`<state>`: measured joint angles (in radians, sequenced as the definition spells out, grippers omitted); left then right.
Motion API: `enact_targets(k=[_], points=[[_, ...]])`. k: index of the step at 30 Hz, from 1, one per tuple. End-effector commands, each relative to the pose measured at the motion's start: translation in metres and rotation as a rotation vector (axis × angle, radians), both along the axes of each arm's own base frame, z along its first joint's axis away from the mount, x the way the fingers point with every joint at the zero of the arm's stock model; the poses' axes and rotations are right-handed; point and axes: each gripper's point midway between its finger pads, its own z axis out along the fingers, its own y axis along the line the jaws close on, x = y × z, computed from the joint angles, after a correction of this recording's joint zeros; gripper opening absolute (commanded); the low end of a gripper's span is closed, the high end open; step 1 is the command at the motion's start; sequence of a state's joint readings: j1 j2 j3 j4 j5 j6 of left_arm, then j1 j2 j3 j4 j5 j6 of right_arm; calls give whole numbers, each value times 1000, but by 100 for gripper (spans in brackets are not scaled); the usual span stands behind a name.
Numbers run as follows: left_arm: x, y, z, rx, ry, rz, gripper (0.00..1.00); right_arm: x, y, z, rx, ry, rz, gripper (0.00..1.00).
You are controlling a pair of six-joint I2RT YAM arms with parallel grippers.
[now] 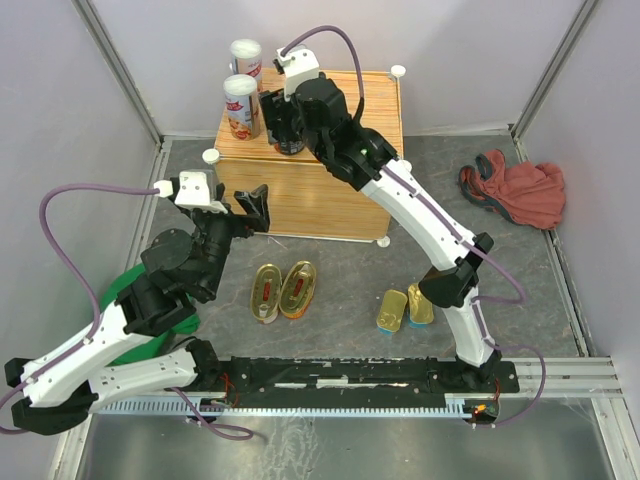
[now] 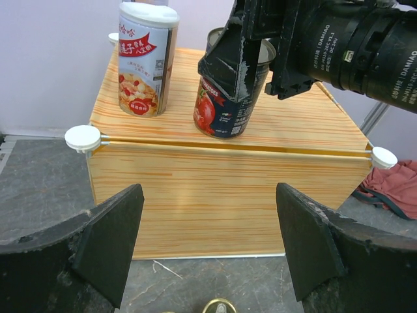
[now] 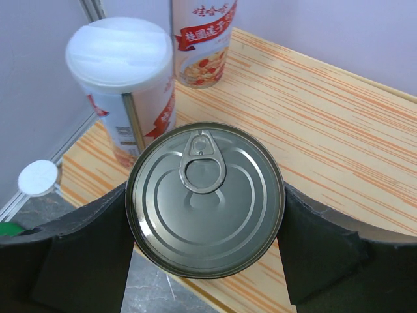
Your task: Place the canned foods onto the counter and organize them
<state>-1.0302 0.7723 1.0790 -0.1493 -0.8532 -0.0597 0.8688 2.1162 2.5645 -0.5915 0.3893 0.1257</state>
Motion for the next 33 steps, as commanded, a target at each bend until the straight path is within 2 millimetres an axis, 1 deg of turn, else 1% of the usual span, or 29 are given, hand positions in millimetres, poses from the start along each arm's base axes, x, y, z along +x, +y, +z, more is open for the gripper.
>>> enact_targets(k=[1,11,16,22,27,29,31,33], points=[[-2,3,17,7,-57,-6,89,7,-14,77,215,-154,-23,1],[-2,2,15,10,-57,-6,89,29,-4,60,242,-142,-9,1],[-2,3,13,6,-51,-8,88,37,0,59,264,-149,-1,1],[-3,3,10,10,-42,-8,88,47,1,55,280,-151,-3,2],[-2,2,9,18,-39,-6,89,54,2,47,288,-136,-2,14],[-2,2,9,18,-40,-6,89,55,2,45,286,-129,1,21],[-1,2,8,20,-37,-5,89,55,3,41,280,-119,5,34],[-1,2,8,19,-37,-4,89,54,3,39,280,-113,7,52]])
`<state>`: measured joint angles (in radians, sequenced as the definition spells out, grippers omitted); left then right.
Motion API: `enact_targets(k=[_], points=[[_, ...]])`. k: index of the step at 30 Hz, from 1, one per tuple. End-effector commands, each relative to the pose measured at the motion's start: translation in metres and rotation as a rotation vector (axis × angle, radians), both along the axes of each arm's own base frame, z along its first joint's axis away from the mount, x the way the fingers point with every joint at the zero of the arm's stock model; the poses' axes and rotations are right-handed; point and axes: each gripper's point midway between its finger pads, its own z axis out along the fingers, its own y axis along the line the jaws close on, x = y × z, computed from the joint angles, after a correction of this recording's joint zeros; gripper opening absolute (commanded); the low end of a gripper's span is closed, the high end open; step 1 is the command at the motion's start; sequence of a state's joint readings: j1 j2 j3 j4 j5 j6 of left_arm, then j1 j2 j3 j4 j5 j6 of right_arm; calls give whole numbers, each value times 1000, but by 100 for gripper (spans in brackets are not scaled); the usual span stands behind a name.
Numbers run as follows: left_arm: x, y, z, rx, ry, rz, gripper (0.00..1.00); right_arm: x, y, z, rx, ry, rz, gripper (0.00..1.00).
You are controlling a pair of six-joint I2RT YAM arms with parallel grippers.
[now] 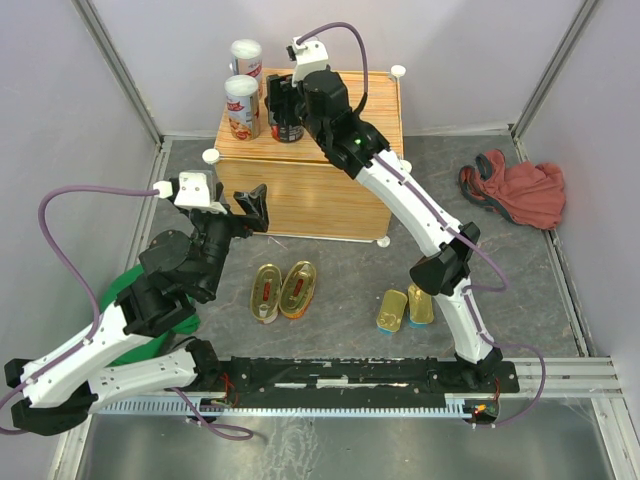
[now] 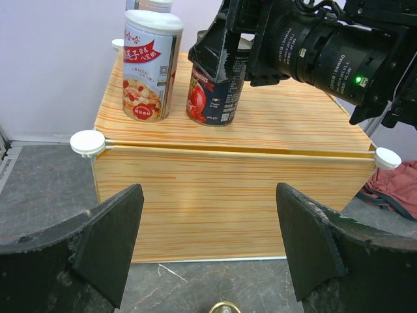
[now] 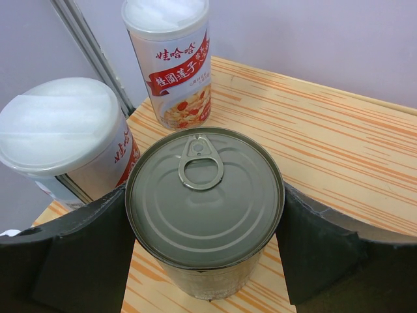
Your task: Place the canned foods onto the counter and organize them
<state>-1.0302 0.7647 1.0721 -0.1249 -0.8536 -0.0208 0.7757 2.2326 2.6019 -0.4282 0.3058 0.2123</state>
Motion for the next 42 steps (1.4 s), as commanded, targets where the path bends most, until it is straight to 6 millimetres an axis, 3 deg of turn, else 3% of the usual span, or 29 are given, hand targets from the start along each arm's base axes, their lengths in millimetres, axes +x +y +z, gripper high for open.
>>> enact_targets(k=[1,4,6,23,42], points=[[-1,-1,4,2,-17,-10,89,-5,-2,54,136,-104,20,60],[-1,-2,4,2,-15,-11,89,-7,-3,55,137,-102,23,77],[0,-3,4,3,-14,-13,89,-8,-4,57,138,-102,25,82],[0,-6,3,-10,-2,-21,89,-22,-11,76,153,-111,50,93],[2,3,0,-9,-14,33,89,-39,-26,97,145,-141,58,93]])
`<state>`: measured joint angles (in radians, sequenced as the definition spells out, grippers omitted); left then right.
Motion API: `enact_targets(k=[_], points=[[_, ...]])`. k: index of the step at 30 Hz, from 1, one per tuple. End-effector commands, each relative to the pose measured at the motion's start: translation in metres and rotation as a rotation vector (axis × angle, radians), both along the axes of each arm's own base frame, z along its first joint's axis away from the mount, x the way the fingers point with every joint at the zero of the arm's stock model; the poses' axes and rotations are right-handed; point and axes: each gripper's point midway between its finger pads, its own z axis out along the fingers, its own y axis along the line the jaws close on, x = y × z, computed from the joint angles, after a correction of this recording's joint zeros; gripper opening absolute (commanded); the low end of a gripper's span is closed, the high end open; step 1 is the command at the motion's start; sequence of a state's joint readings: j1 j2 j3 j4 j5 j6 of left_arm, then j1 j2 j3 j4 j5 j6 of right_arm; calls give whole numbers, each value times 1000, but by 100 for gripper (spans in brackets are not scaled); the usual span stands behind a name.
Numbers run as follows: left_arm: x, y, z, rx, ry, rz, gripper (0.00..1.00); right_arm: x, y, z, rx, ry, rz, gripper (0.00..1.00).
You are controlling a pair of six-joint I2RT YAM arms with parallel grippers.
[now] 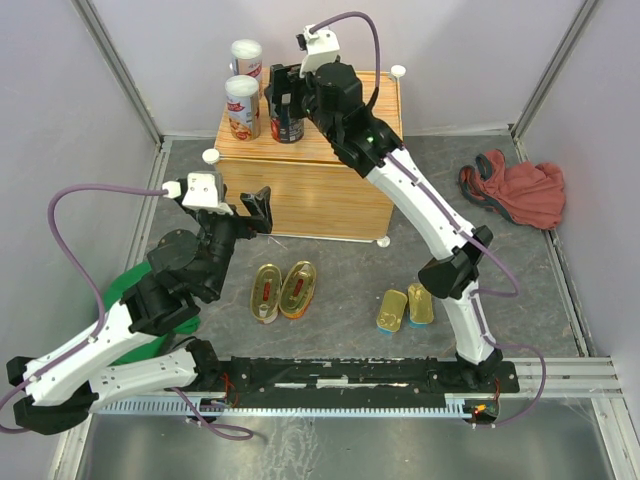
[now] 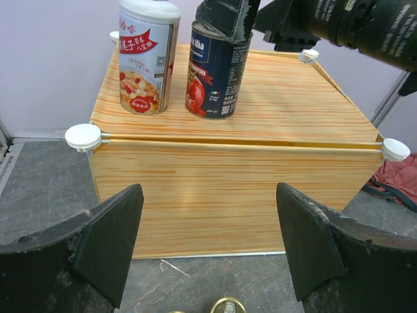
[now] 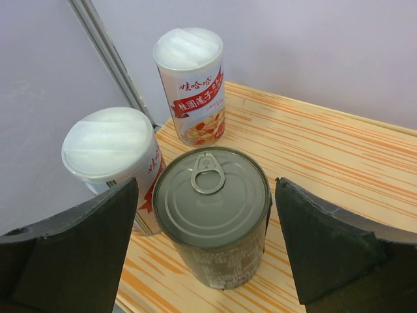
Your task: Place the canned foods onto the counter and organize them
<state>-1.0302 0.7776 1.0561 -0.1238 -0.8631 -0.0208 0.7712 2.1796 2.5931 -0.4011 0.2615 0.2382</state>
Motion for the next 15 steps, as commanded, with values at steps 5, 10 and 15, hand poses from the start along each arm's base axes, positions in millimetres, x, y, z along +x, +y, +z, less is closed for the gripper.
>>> enact_targets(k=[5,10,15], points=[[0,8,6,-30,-30,34,89,-40,-34,72,67,-108,18,90],[2,5,5,-26,-34,39,89,-52,-42,67,56,-83,18,83],[7,-3,1,-21,-25,36,89,-59,-44,42,50,-24,23,62]])
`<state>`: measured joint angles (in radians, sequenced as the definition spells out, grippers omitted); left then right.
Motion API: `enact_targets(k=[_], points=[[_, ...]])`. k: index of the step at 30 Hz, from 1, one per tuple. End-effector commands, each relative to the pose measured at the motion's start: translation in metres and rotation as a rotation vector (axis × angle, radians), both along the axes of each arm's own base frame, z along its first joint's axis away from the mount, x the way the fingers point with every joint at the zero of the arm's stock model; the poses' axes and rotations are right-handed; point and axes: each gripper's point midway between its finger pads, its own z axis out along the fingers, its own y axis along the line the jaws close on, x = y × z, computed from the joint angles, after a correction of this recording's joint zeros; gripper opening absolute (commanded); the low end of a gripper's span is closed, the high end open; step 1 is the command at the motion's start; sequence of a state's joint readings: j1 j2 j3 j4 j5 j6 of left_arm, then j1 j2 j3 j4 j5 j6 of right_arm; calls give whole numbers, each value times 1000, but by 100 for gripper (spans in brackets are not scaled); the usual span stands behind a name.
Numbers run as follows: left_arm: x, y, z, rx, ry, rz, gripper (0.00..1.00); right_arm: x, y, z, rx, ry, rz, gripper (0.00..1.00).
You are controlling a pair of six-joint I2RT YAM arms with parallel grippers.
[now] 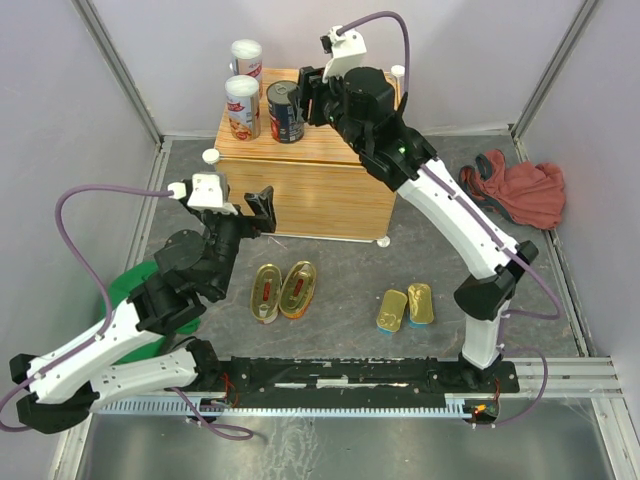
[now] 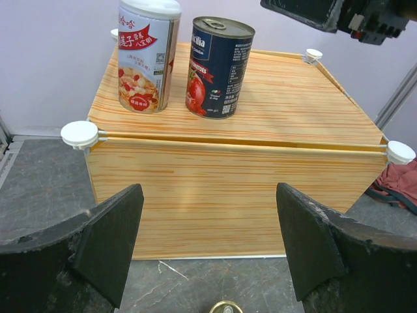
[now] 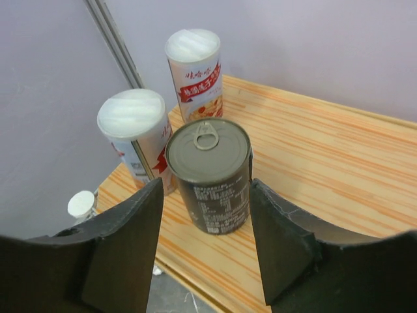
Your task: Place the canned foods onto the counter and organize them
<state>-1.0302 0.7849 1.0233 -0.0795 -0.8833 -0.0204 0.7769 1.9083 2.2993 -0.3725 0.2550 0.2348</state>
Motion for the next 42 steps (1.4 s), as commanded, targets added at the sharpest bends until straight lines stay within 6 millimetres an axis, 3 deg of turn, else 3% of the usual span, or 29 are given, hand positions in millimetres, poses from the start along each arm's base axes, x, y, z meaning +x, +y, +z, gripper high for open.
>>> enact_targets(k=[1,6,8,24,35,42], points=[[4,-3,7,-14,-23,15,89,-15,-5,8,50,-6,16,59],[5,-5,2,-14,-15,15,89,-21,9,-17,34,46,57,30],[5,-5,2,-12,-15,15,89,-21,15,-26,30,61,68,25],[2,6,1,-4,-13,36,89,7,42,-61,3,110,60,23],[5,6,-4,18,-11,41,90,28,41,-75,-16,125,46,23],[7,5,-5,14,-10,39,90,20,42,-79,-52,150,112,24]])
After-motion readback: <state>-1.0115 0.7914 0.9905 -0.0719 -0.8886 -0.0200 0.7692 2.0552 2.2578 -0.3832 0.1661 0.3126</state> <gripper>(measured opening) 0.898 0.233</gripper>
